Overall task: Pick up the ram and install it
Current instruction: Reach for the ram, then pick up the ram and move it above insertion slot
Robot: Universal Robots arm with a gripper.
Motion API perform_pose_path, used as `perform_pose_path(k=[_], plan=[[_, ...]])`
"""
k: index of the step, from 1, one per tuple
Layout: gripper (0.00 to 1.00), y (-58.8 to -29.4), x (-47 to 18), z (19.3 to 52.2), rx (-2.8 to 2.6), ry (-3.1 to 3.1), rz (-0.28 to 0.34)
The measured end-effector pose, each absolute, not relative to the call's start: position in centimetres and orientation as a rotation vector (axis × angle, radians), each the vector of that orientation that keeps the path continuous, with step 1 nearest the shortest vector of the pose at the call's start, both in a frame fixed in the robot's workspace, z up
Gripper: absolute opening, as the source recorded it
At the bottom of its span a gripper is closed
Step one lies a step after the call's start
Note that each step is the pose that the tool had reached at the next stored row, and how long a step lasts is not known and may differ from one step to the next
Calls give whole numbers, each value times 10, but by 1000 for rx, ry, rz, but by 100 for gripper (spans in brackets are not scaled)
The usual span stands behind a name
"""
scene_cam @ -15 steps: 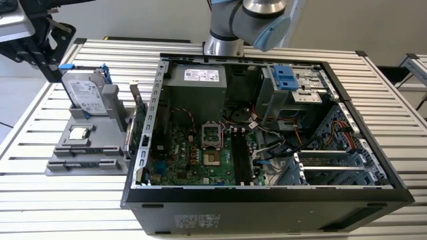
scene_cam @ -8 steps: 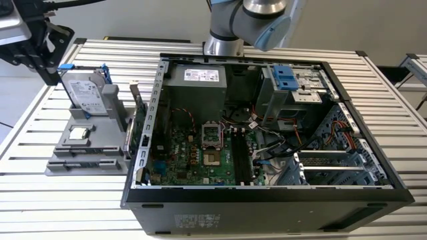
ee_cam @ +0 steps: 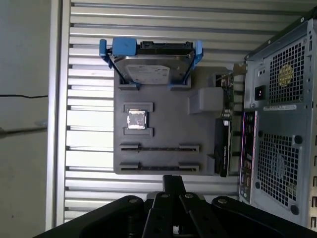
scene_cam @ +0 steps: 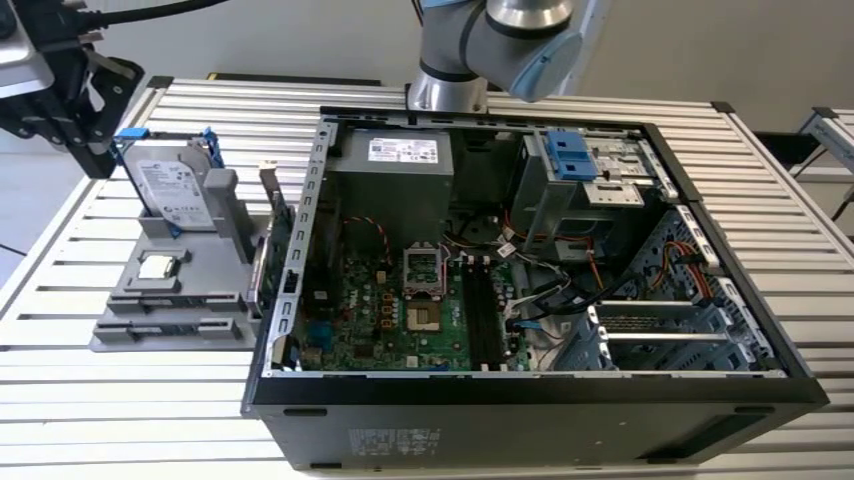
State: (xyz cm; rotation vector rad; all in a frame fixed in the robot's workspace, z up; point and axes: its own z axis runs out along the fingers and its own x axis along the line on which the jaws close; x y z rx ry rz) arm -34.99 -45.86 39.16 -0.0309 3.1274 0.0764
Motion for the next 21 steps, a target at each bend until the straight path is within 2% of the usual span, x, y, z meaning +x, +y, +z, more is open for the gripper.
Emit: perform_pose_path(k=[21], plan=[[0, -480, -349, 391, -26, 3127, 76]])
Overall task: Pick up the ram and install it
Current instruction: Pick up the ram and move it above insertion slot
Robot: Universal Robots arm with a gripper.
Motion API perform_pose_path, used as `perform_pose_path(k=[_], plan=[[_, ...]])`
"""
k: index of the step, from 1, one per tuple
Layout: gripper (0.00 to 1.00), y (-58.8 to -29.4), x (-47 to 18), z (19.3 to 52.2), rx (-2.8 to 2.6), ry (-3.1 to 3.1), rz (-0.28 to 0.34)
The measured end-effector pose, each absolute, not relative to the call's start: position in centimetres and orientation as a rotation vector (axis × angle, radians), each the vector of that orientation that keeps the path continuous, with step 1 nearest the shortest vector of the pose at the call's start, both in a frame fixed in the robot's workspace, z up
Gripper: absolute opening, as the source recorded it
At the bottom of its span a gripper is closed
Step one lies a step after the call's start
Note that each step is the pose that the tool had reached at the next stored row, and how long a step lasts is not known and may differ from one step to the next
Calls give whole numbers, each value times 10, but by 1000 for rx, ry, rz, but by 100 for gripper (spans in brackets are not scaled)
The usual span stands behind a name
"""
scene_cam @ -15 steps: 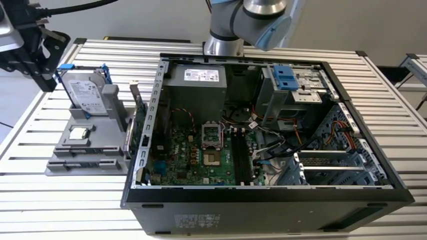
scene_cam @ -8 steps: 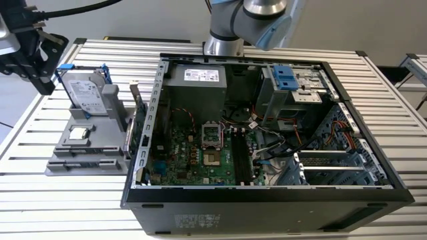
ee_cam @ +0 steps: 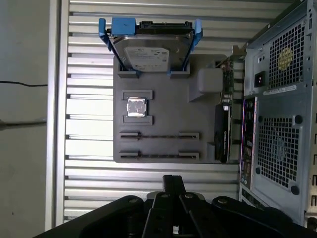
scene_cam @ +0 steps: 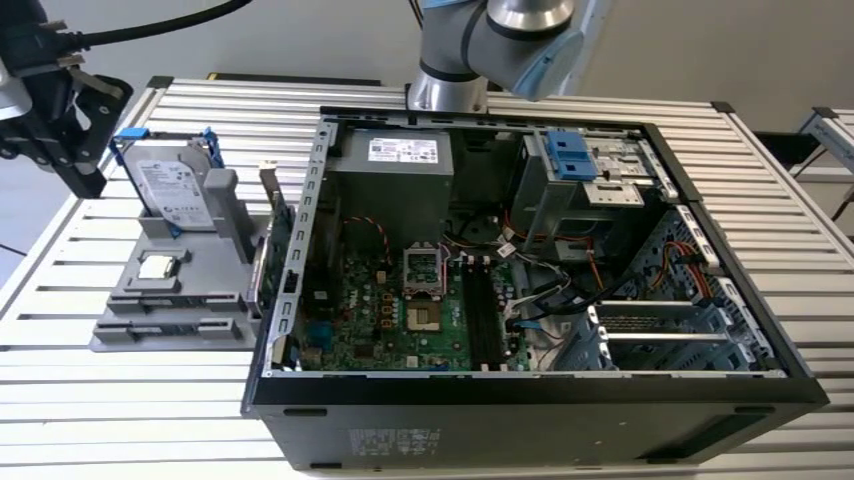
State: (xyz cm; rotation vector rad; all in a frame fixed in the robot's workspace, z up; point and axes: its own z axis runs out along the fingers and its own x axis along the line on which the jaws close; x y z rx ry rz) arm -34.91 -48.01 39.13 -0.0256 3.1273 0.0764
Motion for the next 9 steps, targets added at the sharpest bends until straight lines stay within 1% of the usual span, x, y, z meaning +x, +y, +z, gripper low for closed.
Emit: perform_pose_path(k=[9], plan=[[0, -481, -349, 391, -26, 3127, 76]])
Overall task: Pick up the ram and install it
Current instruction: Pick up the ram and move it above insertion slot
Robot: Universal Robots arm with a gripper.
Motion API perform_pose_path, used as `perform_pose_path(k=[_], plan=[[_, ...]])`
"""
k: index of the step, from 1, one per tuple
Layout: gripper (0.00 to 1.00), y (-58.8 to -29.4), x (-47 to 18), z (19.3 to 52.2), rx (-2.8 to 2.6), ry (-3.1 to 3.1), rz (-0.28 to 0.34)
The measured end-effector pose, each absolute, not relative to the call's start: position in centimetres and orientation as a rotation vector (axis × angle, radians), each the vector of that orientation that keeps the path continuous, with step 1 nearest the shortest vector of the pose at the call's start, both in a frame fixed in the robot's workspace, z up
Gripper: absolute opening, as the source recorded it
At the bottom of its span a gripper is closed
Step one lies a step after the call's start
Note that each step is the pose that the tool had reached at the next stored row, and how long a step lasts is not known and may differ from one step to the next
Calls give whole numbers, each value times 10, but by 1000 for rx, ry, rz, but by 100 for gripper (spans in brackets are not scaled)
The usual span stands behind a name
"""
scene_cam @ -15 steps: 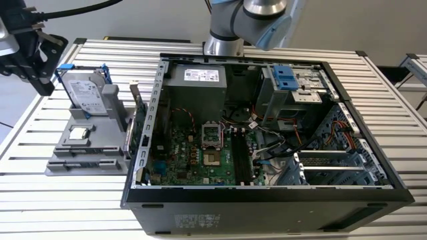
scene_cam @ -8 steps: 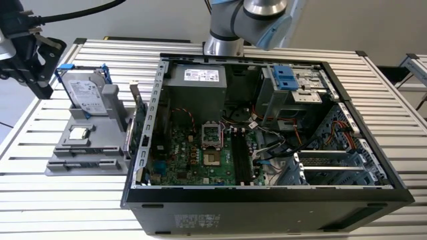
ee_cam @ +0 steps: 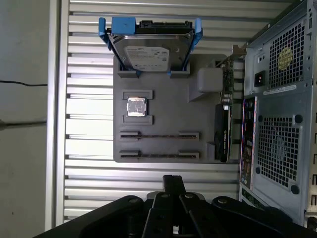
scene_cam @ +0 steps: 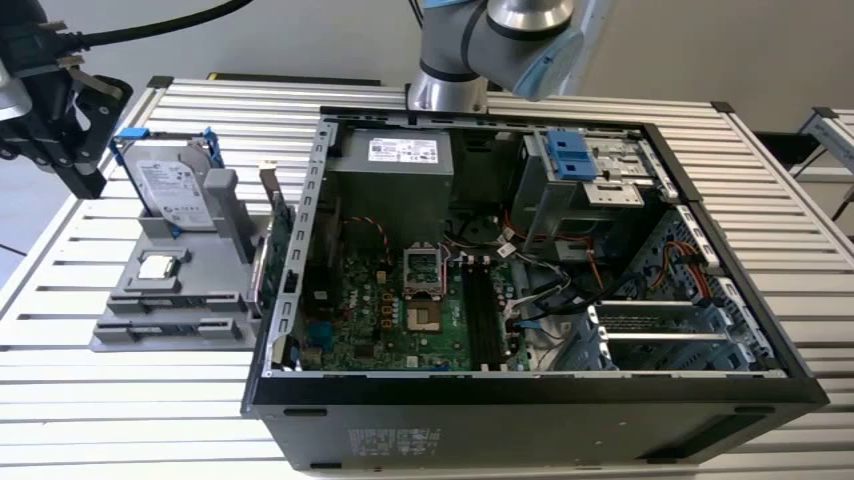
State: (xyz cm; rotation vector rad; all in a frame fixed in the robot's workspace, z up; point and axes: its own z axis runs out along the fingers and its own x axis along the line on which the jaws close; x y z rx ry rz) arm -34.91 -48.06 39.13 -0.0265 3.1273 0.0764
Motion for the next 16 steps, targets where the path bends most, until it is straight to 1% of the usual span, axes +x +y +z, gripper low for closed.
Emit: perform_pose_path(k=[16], plan=[[0, -481, -349, 391, -117, 3127, 77]])
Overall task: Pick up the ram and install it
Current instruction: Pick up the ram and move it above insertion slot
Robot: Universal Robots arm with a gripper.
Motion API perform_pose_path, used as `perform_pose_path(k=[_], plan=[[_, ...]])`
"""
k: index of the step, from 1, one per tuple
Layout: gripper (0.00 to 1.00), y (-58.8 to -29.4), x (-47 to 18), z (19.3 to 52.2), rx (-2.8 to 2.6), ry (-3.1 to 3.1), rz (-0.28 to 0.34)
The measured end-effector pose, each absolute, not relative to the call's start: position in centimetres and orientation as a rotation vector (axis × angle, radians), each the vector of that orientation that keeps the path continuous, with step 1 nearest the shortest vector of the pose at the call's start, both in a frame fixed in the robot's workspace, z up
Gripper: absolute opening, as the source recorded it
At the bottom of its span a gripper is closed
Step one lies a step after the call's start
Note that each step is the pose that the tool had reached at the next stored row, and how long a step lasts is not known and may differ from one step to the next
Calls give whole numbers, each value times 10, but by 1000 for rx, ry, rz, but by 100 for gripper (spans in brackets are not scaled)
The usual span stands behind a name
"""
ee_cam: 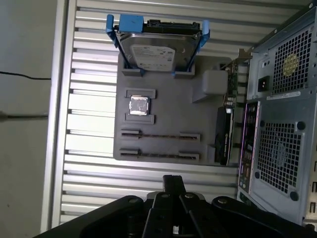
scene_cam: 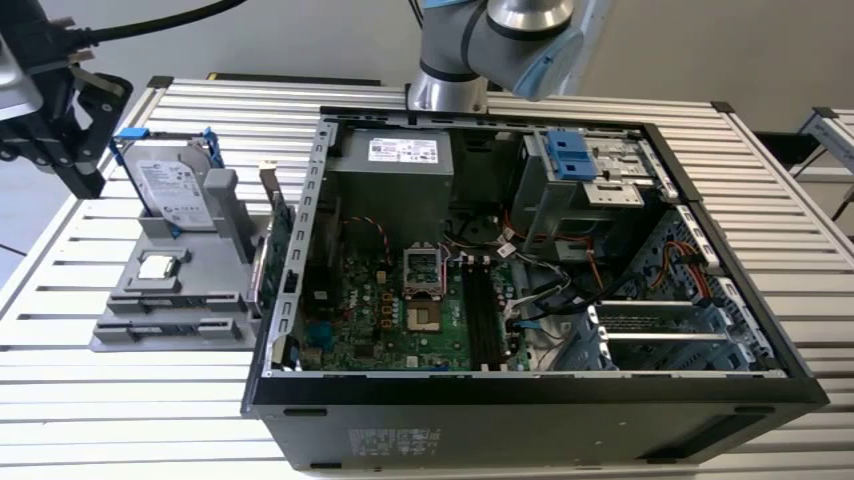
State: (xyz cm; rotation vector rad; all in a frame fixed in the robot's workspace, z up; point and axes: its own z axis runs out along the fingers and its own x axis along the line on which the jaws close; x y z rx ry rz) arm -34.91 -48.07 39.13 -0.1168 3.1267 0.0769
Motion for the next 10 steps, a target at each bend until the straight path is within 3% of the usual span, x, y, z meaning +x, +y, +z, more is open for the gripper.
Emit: perform_pose_path(k=[10], plan=[[0, -481, -349, 391, -187, 3124, 77]])
